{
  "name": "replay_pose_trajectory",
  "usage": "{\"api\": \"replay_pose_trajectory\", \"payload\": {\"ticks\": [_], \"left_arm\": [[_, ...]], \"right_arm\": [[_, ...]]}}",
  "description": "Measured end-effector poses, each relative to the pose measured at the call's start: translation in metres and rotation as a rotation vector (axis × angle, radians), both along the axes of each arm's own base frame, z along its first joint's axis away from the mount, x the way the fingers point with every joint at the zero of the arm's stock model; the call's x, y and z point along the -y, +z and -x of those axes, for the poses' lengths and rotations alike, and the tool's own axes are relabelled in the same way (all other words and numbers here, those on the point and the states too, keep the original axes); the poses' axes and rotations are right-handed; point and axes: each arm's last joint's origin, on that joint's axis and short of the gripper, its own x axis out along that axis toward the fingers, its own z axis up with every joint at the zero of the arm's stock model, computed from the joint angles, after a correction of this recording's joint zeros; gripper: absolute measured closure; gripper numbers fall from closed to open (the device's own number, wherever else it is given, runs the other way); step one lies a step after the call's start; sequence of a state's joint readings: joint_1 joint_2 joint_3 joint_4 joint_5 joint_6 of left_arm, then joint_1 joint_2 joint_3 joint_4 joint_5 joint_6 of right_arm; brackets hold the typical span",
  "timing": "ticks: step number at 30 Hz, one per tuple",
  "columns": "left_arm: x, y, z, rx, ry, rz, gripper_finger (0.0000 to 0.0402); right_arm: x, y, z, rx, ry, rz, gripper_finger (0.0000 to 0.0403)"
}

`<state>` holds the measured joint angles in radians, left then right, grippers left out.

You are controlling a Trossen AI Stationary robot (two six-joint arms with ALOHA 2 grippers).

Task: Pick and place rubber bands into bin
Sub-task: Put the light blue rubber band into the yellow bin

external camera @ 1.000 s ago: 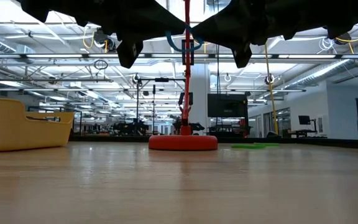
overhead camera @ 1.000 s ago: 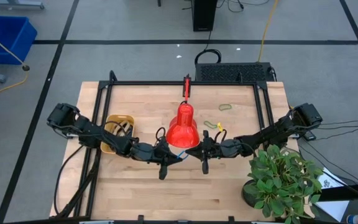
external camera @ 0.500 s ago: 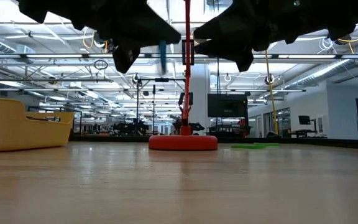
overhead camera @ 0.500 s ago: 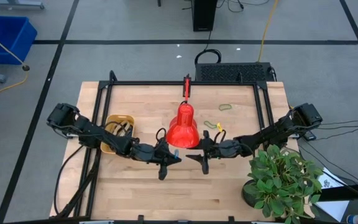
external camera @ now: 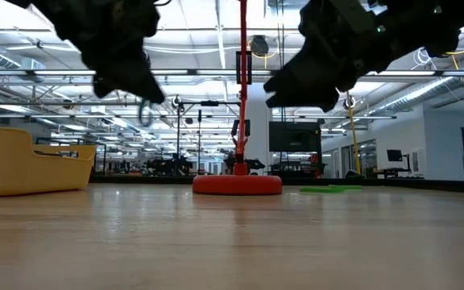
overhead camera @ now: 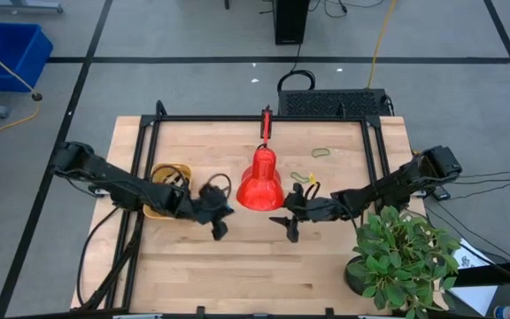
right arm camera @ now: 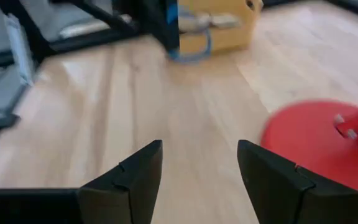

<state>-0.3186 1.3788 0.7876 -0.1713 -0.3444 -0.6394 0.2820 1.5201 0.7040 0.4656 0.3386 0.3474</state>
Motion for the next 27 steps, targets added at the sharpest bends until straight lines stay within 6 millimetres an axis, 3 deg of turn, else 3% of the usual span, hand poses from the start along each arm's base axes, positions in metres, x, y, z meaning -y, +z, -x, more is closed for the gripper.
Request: {"api": "replay_pose_trajectory", "payload": {"ticks": [11,17,23,27], "left_arm": [[-0.029,0.021,0.063,-0.212,0.319,-0.001,0.0398],[-0.042,0.016,0.089,-0.373,0.553,0.039,0.0397],[-0.048,0.011,0.097,-0.467,0.692,0.09,0.0396],[-0.052,0.011,0.097,-0.486,0.724,0.137,0.039]], "right_arm": [[0.017,0.004,0.008,-0.092,-0.042,0.039,0.0198],[0.018,0.006,0.009,-0.101,-0.012,0.104,0.0201],[0.019,0.004,0.01,-0.121,0.001,0.14,0.0198],[0.03,-0.001,0.011,-0.169,-0.089,0.052,0.02]]}}
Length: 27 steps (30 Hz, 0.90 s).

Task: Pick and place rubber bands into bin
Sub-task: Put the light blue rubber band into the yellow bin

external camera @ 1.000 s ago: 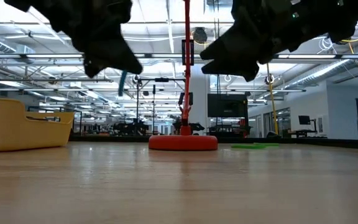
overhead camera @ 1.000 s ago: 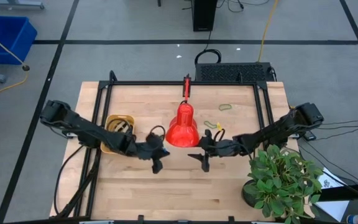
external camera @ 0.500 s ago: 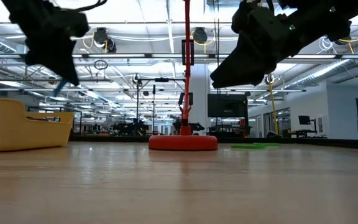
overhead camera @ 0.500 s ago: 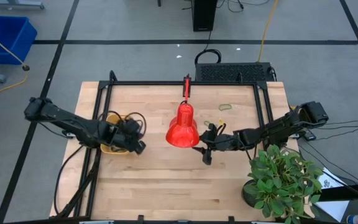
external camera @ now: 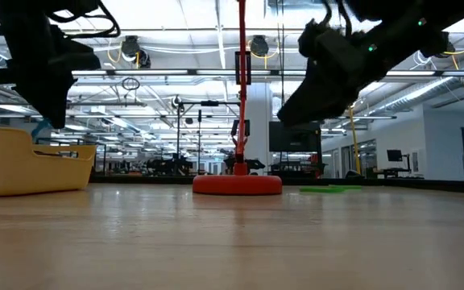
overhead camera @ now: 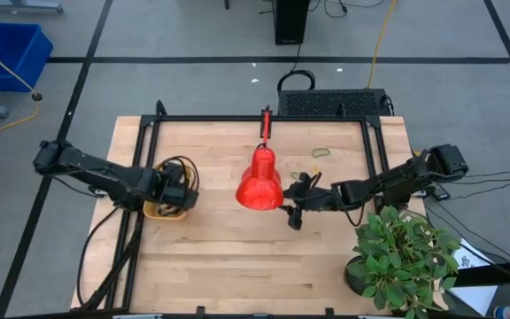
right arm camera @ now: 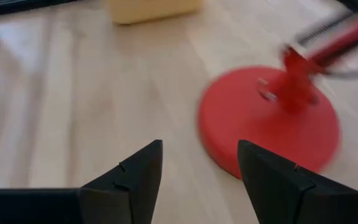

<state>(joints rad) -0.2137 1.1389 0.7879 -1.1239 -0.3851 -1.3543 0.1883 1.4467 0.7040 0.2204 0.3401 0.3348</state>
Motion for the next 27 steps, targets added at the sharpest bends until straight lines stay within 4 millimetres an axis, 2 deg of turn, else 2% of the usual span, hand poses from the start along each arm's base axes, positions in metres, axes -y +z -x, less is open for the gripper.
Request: {"api": "replay_pose_trajectory", "payload": {"ticks": [5,13,19,27], "left_arm": [[-0.007,-0.001,0.003,-0.044,0.053,0.025,0.0397],[-0.015,-0.006,0.005,-0.068,0.1,0.058,0.0361],[-0.018,-0.033,0.017,-0.144,0.163,0.112,0.0356],[-0.017,-0.035,0.015,-0.118,0.138,0.107,0.0355]], "right_arm": [[0.016,-0.008,0.004,-0.097,-0.08,-0.018,0.0206],[0.038,-0.017,0.011,-0.221,-0.155,-0.004,0.0206],[0.041,-0.019,0.014,-0.259,-0.158,0.009,0.0207],[0.045,-0.02,0.015,-0.288,-0.157,0.027,0.0206]]}}
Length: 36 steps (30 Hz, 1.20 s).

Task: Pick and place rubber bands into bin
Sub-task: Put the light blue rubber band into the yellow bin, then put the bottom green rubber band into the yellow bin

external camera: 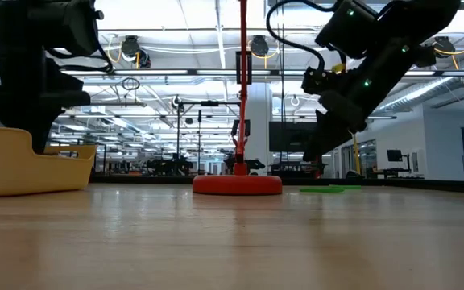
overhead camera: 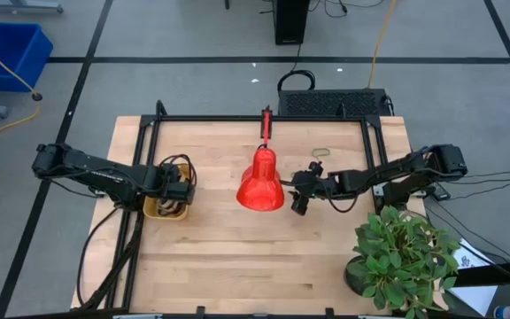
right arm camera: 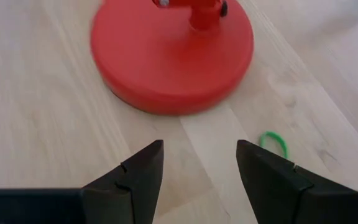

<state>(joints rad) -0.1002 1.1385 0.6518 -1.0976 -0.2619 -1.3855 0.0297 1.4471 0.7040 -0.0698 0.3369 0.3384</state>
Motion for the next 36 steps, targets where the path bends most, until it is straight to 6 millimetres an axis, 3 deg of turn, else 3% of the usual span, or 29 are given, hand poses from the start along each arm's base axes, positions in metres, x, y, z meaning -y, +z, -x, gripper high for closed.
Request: {"api": "replay_pose_trajectory", "payload": {"ticks": [12,19,25,32,36], "left_arm": [[0.001,0.0,0.0,-0.003,0.006,0.039,0.0351],[0.001,0.0,0.0,-0.004,0.002,0.039,0.0267],[0.0,0.0,0.0,0.003,0.009,-0.006,0.0201],[0.0,0.0,0.0,0.005,0.011,-0.002,0.0177],[0.0,0.0,0.0,0.005,0.011,-0.002,0.0176]], "right_arm": [[0.017,-0.007,0.01,-0.153,0.002,0.048,0.021],[0.031,-0.007,0.013,-0.175,-0.024,0.053,0.0213],[0.042,-0.008,0.014,-0.166,0.01,-0.067,0.022],[0.055,-0.009,0.017,-0.182,-0.014,-0.063,0.0229],[0.057,-0.009,0.018,-0.169,0.026,-0.144,0.0234]]}}
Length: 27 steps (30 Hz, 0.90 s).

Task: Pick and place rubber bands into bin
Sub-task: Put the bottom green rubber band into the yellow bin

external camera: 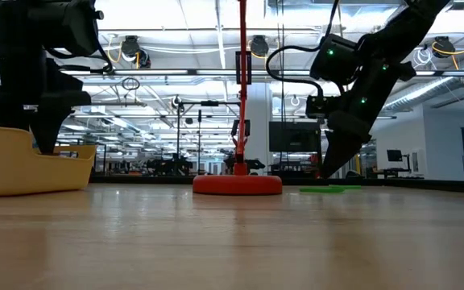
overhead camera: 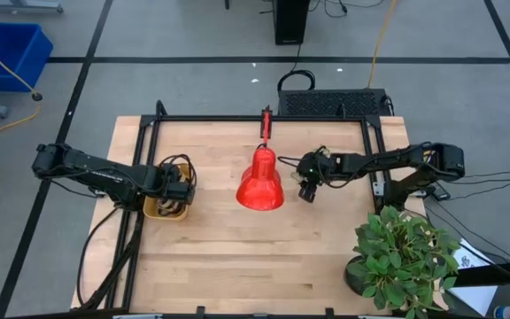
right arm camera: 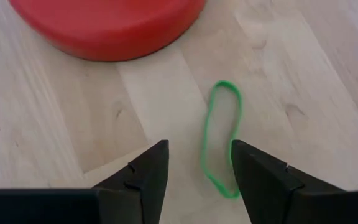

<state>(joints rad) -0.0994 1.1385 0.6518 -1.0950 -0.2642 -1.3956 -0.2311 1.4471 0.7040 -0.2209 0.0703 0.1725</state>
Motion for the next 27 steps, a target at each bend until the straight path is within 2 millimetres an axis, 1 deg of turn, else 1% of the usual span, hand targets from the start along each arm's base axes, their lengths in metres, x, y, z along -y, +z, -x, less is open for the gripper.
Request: {"api": "replay_pose_trajectory", "payload": {"ticks": [5,10,15,20,27], "left_arm": [[0.0,0.0,0.0,-0.001,-0.01,0.0,0.0176],[0.0,0.0,0.0,-0.002,-0.011,0.0,0.0176],[0.0,0.0,0.0,-0.002,-0.012,0.0,0.0176],[0.0,0.0,0.0,-0.002,-0.012,0.001,0.0176],[0.0,0.0,0.0,-0.002,-0.012,0.001,0.0176]], "right_arm": [[0.0,-0.002,0.001,0.007,0.009,-0.009,0.0239],[-0.002,-0.012,0.01,-0.026,0.006,-0.015,0.0239],[-0.002,-0.021,0.017,-0.06,-0.014,0.02,0.0239],[-0.002,-0.024,0.018,-0.027,0.01,0.042,0.0239],[0.003,-0.024,0.019,-0.026,0.01,0.046,0.0243]]}}
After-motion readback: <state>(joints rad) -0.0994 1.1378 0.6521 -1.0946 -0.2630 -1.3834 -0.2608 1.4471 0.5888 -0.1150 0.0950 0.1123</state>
